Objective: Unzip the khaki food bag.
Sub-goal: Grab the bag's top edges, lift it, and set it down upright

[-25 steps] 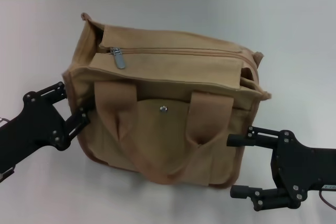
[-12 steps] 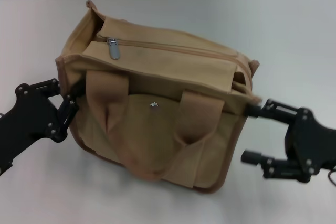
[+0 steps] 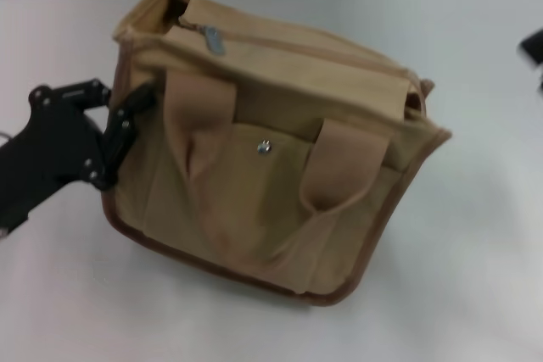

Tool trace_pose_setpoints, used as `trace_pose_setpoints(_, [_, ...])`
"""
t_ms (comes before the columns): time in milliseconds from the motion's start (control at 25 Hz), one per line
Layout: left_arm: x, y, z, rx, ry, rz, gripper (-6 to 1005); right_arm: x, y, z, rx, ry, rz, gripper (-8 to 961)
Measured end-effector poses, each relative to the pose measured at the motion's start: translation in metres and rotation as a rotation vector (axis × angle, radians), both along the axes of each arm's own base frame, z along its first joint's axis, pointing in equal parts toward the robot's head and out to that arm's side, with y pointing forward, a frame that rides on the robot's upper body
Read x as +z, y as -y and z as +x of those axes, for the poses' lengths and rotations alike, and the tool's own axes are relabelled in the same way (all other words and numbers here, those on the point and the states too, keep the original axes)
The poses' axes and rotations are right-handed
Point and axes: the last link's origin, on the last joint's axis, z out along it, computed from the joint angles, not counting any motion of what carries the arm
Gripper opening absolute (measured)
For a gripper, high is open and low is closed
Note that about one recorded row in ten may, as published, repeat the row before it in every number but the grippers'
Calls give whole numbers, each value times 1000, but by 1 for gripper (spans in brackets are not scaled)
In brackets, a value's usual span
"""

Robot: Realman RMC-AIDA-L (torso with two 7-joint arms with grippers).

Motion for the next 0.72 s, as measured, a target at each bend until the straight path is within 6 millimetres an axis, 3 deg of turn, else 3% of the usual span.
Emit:
trace_pose_setpoints(240, [7,-22,22,-110,-23,20,85,4,-26,-21,52,-79,-58,822])
trace_pose_setpoints(560, [17,-37,39,-203,-51,38,85,-8,-71,-54,100,44,-175,823])
trace_pose_setpoints(720, [19,-40,45,-236,-56,43,85,-16,-79,-63,120,101,-257,822])
